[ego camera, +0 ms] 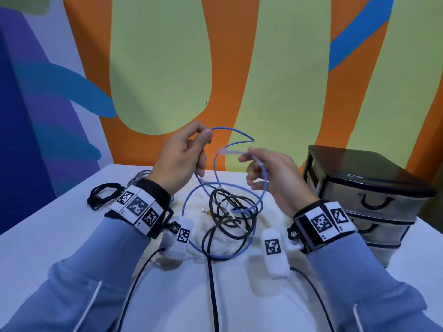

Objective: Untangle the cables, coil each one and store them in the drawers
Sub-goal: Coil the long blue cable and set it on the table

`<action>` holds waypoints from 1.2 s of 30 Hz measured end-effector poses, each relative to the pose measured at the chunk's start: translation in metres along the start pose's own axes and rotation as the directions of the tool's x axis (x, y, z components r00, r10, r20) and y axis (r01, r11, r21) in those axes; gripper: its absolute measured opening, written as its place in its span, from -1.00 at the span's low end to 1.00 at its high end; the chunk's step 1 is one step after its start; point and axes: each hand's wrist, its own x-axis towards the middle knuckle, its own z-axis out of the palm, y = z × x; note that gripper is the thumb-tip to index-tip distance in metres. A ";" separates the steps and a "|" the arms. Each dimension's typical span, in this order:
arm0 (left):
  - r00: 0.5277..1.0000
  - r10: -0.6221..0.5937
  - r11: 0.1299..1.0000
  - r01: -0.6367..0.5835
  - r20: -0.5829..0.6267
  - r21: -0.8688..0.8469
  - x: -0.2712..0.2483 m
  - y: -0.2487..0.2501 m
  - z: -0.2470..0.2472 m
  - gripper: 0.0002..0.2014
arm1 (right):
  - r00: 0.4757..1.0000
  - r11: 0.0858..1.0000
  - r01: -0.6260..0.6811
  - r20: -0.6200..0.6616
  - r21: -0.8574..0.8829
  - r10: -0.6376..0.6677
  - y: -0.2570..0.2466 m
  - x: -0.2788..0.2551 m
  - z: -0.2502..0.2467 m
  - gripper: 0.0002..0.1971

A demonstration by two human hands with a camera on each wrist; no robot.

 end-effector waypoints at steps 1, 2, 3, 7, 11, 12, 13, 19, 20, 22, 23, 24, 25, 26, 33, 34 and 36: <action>1.000 0.029 1.000 -0.029 -0.012 -0.011 -0.001 0.003 0.002 -0.72 | 0.997 0.997 -0.005 0.071 -0.081 0.011 0.002 0.000 0.002 -0.74; 0.998 0.057 0.998 -0.058 -0.016 -0.035 -0.003 0.006 0.005 -0.72 | 0.988 0.989 -0.010 0.150 -0.145 0.032 0.006 0.000 0.005 -0.78; 0.995 0.094 0.994 -0.095 -0.022 -0.045 -0.003 0.008 0.008 -0.72 | 0.973 0.982 -0.018 0.221 -0.187 0.060 0.011 -0.001 0.008 -0.73; 0.957 0.264 0.965 -0.261 -0.120 0.038 -0.005 0.021 0.011 -0.76 | 0.909 0.912 0.084 0.406 -0.401 0.095 0.025 -0.005 0.022 -0.39; 0.855 0.431 0.902 -0.394 -0.289 0.179 -0.004 0.035 -0.005 -0.79 | 0.864 0.782 0.026 0.407 -0.622 0.295 0.022 -0.007 0.017 -0.41; 0.816 0.482 0.874 -0.424 -0.318 0.237 -0.003 0.037 -0.011 -0.78 | 0.877 0.776 -0.007 0.370 -0.631 0.308 0.023 -0.005 0.015 -0.40; 0.779 0.529 0.845 -0.450 -0.337 0.288 -0.003 0.039 -0.016 -0.78 | 0.893 0.773 -0.040 0.324 -0.634 0.312 0.023 -0.004 0.014 -0.38; 0.601 0.741 0.636 -0.486 -0.299 0.599 -0.003 0.049 -0.043 -0.77 | 0.942 0.793 -0.180 0.130 -0.582 0.309 0.028 0.001 0.003 -0.07; 0.579 0.760 0.607 -0.470 -0.296 0.640 -0.003 0.049 -0.047 -0.77 | 0.946 0.821 -0.187 0.127 -0.540 0.299 0.027 0.001 0.002 -0.06; 0.546 0.780 0.575 -0.431 -0.306 0.696 -0.003 0.050 -0.055 -0.77 | 0.962 0.882 -0.166 0.123 -0.442 0.242 0.026 0.003 0.001 -0.01; 0.538 0.778 0.577 -0.410 -0.324 0.706 -0.003 0.049 -0.057 -0.76 | 0.974 0.903 -0.127 0.119 -0.410 0.191 0.026 0.004 0.000 0.03; 0.534 0.769 0.592 -0.390 -0.351 0.705 -0.002 0.048 -0.059 -0.74 | 0.983 0.918 -0.086 0.117 -0.386 0.142 0.026 0.005 0.001 0.05; 0.536 0.750 0.622 -0.372 -0.388 0.689 -0.001 0.048 -0.059 -0.72 | 0.988 0.925 -0.043 0.121 -0.378 0.095 0.024 0.004 0.002 0.07; 0.541 0.723 0.661 -0.359 -0.430 0.659 0.000 0.048 -0.059 -0.68 | 0.991 0.922 0.001 0.127 -0.387 0.052 0.024 0.004 0.002 0.09; 0.616 0.484 0.872 -0.282 -0.622 0.400 0.003 0.046 -0.065 -0.67 | 0.993 0.936 0.110 0.079 -0.333 -0.089 0.022 0.001 0.004 0.16; 0.624 0.481 0.873 -0.272 -0.616 0.405 0.003 0.043 -0.067 -0.64 | 0.993 0.943 0.111 0.080 -0.315 -0.090 0.022 0.001 0.004 0.15; 0.644 0.497 0.857 -0.261 -0.582 0.444 0.004 0.038 -0.071 -0.58 | 0.993 0.960 0.114 0.071 -0.257 -0.099 0.018 0.000 0.005 0.12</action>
